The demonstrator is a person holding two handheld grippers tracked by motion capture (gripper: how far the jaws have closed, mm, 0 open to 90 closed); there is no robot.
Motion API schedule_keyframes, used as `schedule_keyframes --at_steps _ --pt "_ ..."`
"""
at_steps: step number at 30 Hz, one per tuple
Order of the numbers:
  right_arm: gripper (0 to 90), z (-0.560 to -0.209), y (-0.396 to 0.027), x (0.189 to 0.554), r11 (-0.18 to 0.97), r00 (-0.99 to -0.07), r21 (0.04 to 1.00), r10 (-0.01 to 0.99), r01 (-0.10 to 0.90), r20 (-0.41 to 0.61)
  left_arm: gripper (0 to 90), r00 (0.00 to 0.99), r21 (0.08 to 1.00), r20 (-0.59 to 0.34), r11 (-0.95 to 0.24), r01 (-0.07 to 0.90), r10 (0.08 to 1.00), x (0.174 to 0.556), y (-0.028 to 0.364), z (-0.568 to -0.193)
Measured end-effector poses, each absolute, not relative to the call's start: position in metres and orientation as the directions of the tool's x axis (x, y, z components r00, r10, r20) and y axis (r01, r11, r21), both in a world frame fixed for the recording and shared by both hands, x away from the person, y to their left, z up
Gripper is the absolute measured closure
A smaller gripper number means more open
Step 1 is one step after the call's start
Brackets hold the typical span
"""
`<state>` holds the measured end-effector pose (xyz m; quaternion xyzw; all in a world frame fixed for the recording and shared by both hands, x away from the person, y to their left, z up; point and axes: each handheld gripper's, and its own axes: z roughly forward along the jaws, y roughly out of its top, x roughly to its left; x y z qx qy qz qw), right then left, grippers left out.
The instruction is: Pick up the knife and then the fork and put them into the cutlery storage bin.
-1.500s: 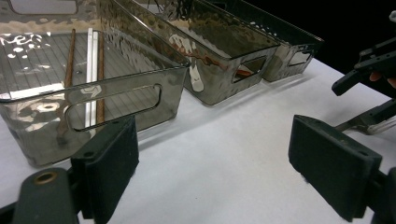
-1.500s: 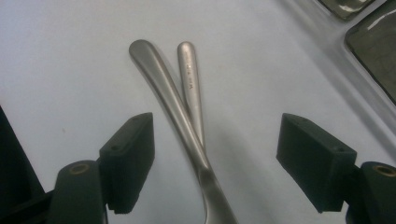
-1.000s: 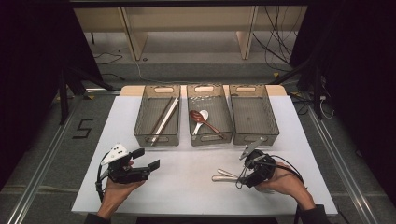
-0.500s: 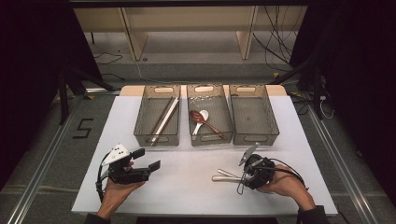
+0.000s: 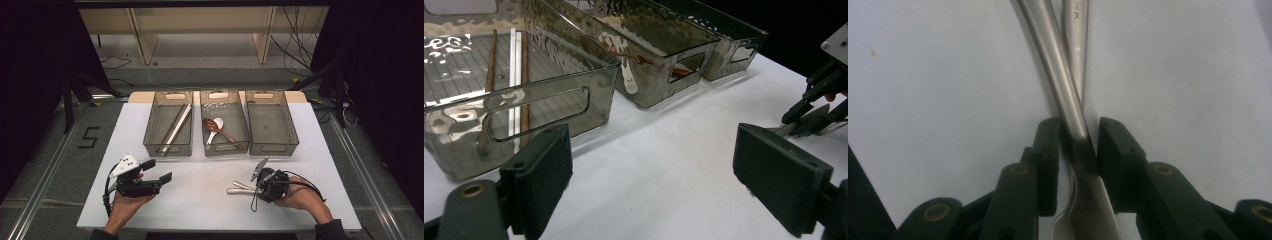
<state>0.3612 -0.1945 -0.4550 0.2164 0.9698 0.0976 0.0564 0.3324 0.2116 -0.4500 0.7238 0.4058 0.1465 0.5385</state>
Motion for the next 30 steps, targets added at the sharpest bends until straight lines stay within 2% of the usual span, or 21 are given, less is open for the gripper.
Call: schedule_keyframes --at_steps 13,18,30 --pt "79.4 -0.4542 -0.186 0.3572 0.936 -0.938 0.171 0.33 0.309 -0.111 15.8 0.628 0.897 -0.22 -0.098 0.43 0.746 0.3323 0.211 -0.4503" --pt "80.1 -0.4538 -0.1859 0.3578 0.942 -0.945 0.175 0.308 0.286 -0.112 15.8 0.629 0.897 -0.22 -0.1 0.431 0.745 0.3322 0.2108 -0.4503" --pt "80.3 -0.4463 -0.1877 0.3589 0.931 -0.933 0.192 0.338 0.312 -0.125 15.8 0.629 0.897 -0.218 -0.101 0.431 0.746 0.3321 0.2106 -0.4503"
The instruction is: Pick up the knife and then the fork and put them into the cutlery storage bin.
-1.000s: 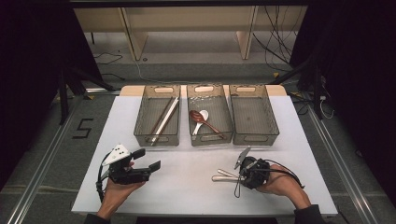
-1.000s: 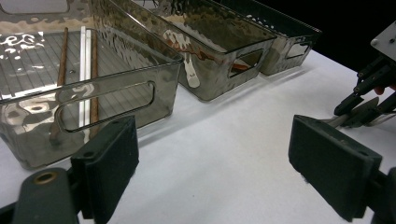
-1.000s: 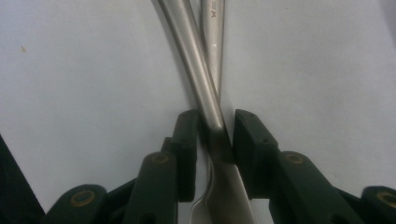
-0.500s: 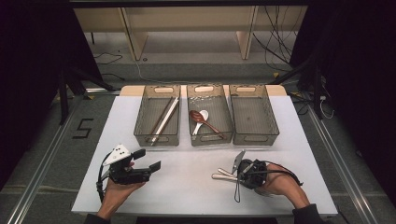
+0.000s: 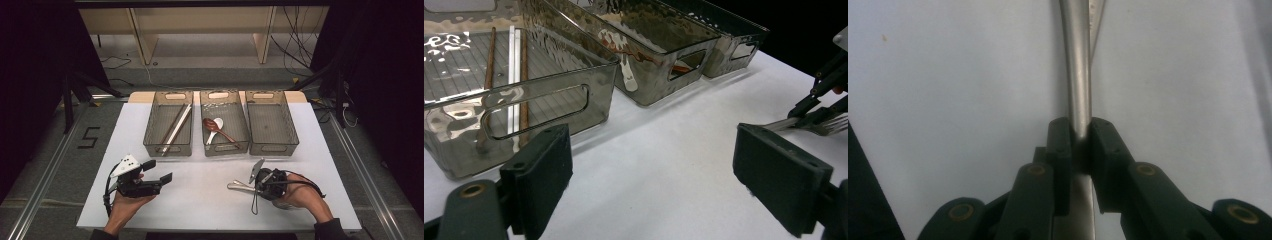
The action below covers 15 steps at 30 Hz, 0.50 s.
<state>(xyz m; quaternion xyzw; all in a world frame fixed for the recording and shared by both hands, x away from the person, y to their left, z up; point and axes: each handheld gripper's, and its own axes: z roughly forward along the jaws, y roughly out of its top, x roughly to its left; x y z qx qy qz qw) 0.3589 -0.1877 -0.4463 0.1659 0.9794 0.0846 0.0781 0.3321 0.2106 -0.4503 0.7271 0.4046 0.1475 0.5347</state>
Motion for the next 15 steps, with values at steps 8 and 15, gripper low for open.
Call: schedule_keyframes --at_steps 8,15 --pt "80.6 -0.441 -0.192 0.361 0.927 -0.928 0.205 0.346 0.315 -0.138 15.8 0.627 0.897 -0.218 -0.1 0.431 0.748 0.332 0.211 -0.45" --pt "80.6 -0.428 -0.199 0.365 0.901 -0.915 0.274 0.382 0.337 -0.132 15.8 0.622 0.897 -0.222 -0.093 0.432 0.751 0.332 0.212 -0.45"
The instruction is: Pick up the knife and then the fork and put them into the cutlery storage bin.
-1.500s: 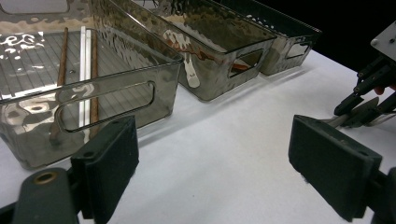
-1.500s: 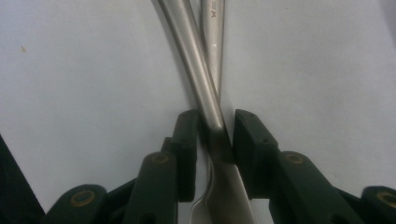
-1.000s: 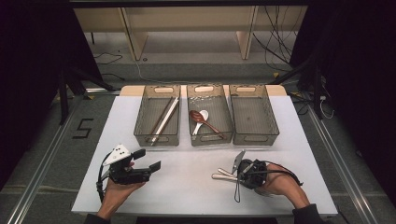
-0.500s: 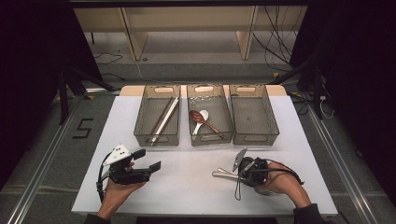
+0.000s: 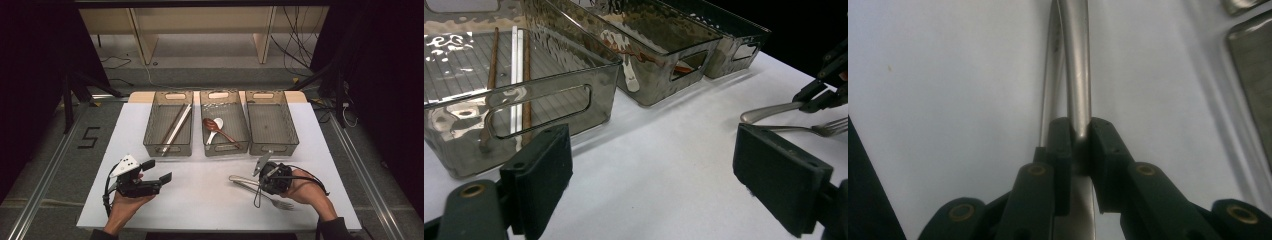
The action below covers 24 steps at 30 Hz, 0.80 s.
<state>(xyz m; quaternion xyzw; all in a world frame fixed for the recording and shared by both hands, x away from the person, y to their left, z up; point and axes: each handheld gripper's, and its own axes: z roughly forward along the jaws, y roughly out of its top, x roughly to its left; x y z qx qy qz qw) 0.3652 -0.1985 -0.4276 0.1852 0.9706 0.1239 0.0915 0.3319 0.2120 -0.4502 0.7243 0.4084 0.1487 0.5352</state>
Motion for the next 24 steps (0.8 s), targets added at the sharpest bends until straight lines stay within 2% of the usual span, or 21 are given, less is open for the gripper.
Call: schedule_keyframes --at_steps 9,24 --pt "80.6 -0.407 -0.212 0.382 0.827 -0.871 0.385 0.481 0.411 -0.103 15.8 0.617 0.898 -0.225 -0.085 0.432 0.754 0.332 0.213 -0.45" --pt "80.6 -0.372 -0.216 0.423 0.732 -0.804 0.485 0.587 0.478 -0.094 15.8 0.614 0.898 -0.226 -0.083 0.433 0.756 0.332 0.213 -0.451"
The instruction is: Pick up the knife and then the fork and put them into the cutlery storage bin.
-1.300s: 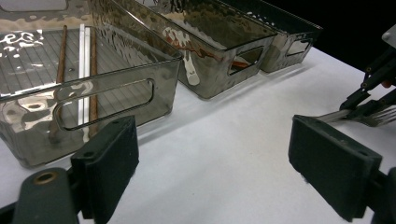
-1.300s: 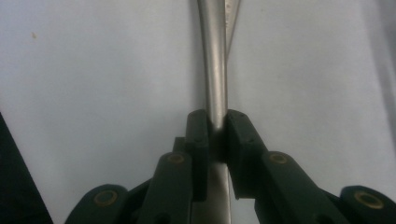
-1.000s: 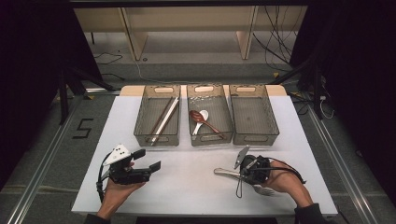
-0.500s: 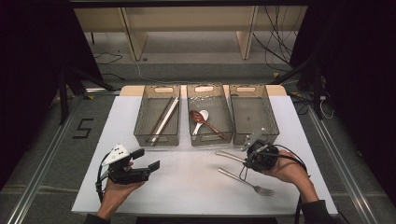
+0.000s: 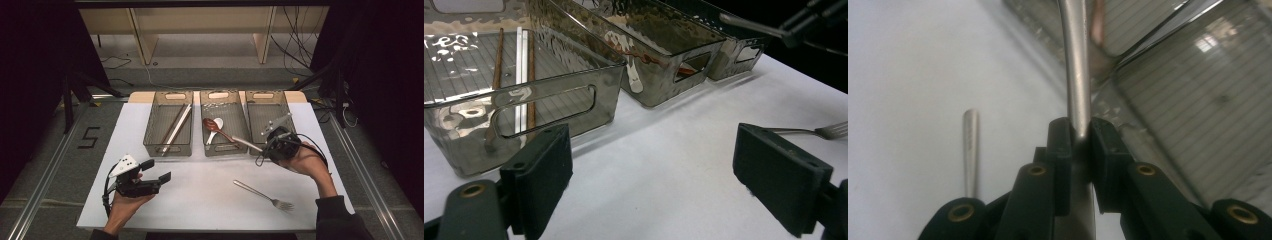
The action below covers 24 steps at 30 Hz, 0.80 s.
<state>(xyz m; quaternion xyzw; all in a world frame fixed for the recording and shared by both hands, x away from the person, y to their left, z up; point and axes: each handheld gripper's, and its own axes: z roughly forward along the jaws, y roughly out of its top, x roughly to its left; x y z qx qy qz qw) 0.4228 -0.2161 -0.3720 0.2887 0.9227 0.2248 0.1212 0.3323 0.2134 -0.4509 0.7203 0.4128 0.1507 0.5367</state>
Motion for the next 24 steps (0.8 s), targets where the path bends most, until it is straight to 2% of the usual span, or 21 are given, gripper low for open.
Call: schedule_keyframes --at_steps 11,24 --pt "80.5 -0.36 -0.218 0.467 0.648 -0.709 0.508 0.698 0.567 -0.099 15.8 0.616 0.898 -0.224 -0.085 0.431 0.755 0.333 0.214 -0.451" --pt "80.5 -0.356 -0.22 0.508 0.576 -0.623 0.507 0.776 0.641 -0.094 15.8 0.618 0.899 -0.225 -0.084 0.43 0.753 0.332 0.214 -0.451"
